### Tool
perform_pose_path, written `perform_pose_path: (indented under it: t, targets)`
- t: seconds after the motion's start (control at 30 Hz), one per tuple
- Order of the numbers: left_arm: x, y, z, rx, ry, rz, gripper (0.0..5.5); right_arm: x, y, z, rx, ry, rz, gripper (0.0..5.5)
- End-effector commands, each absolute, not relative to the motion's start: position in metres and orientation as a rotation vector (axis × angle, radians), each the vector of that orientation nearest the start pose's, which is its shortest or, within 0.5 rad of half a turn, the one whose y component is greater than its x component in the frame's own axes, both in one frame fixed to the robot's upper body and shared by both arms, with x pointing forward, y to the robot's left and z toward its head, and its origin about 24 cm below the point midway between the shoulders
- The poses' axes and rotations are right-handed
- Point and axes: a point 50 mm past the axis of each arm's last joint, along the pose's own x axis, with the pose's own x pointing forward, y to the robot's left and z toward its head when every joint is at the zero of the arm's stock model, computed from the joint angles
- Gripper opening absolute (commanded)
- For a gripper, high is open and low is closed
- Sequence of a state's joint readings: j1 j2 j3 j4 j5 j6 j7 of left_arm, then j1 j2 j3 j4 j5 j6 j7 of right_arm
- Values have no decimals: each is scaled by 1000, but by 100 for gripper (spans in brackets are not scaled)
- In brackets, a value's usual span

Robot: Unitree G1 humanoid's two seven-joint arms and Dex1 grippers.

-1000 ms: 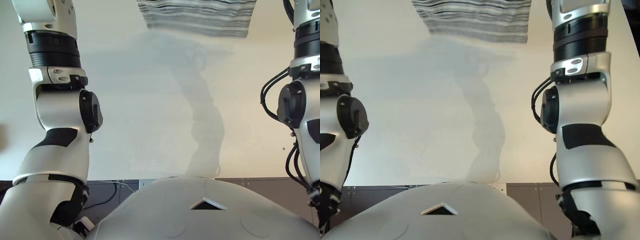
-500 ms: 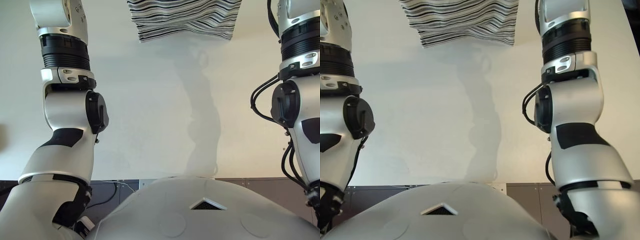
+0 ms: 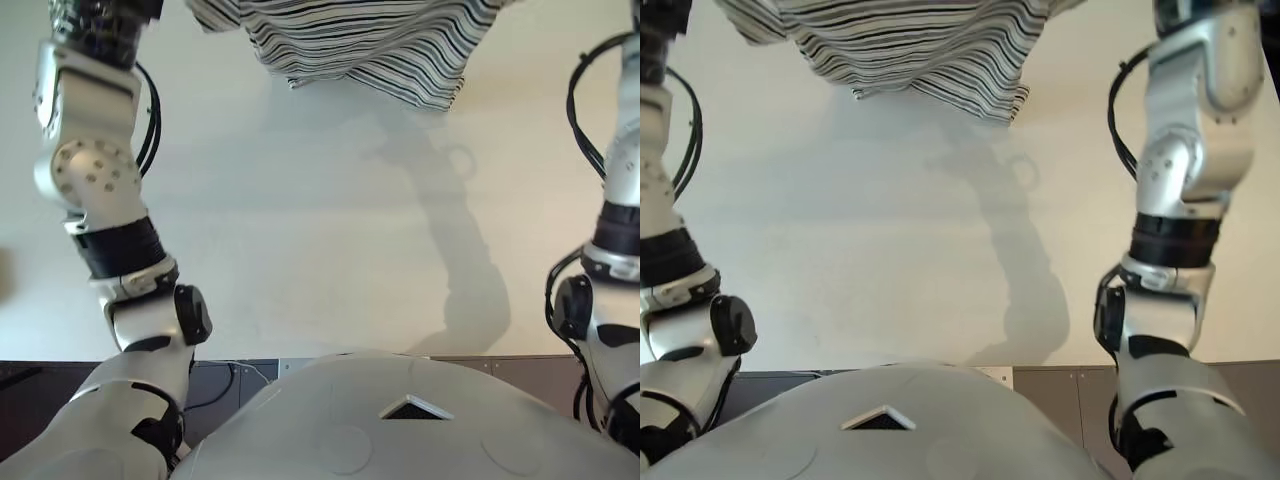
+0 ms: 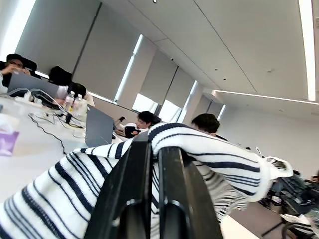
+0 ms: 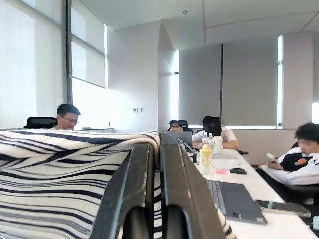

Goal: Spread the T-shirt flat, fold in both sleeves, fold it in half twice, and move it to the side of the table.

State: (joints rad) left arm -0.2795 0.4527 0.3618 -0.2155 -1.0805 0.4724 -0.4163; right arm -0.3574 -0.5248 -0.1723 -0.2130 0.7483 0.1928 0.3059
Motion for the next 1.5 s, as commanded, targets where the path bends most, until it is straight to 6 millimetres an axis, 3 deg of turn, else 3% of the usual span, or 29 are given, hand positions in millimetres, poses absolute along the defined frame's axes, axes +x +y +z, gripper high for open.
perform_pose_path:
  t: [0.03,0.1,0.17,0.23,0.3,0.37,0.5,0.63,0.7,0.77,0.8,0.87,0.9,0.97,1.07,1.13,1.23,1.3,1.37,1.4,1.43,1.5]
  targets:
    - [165,216,148,-423,195,-967,12,176,-206,180,74,-30,922,10]
    - [135,221,111,-372,428,-999,12,157,-206,149,46,173,985,10]
    - [94,227,61,-226,711,-1061,12,129,-196,97,-30,449,1078,10]
    - [71,234,16,56,871,-1071,12,112,-196,48,-172,629,1072,10]
    - [74,238,-12,293,877,-964,12,109,-201,18,-314,700,1016,10]
    - [85,241,-23,395,820,-853,34,107,-207,7,-424,708,996,34]
    - [72,232,-14,370,695,-932,72,107,-227,22,-518,657,1038,85]
    - [46,235,3,96,788,-964,128,102,-242,48,-475,640,1127,154]
    - [34,251,5,28,871,-939,152,102,-253,54,-465,666,1148,182]
    - [29,280,4,3,965,-892,162,119,-257,66,-417,606,1083,210]
    - [33,292,4,-4,981,-861,162,130,-256,72,-391,549,1044,210]
    - [73,309,16,-70,859,-726,162,162,-247,86,-308,387,913,210]
    - [95,307,28,-110,762,-706,162,174,-242,86,-288,349,870,210]
    - [127,289,47,-191,613,-740,162,187,-234,62,-359,397,850,210]
    - [137,270,54,-221,584,-802,162,184,-229,23,-479,522,852,210]
    - [130,266,49,-180,641,-841,162,174,-227,5,-533,570,870,210]
    - [113,275,31,-93,757,-831,162,165,-240,-5,-635,616,849,210]
    - [107,294,24,-60,796,-760,162,166,-255,-5,-718,638,814,210]
    - [126,310,33,-101,686,-631,162,170,-269,-3,-772,648,788,210]
    - [140,307,42,-138,600,-609,162,170,-272,-1,-788,647,792,210]
    - [155,292,50,-185,515,-622,162,172,-276,1,-819,646,811,210]
    - [166,260,61,-234,431,-703,162,181,-285,6,-884,643,822,210]
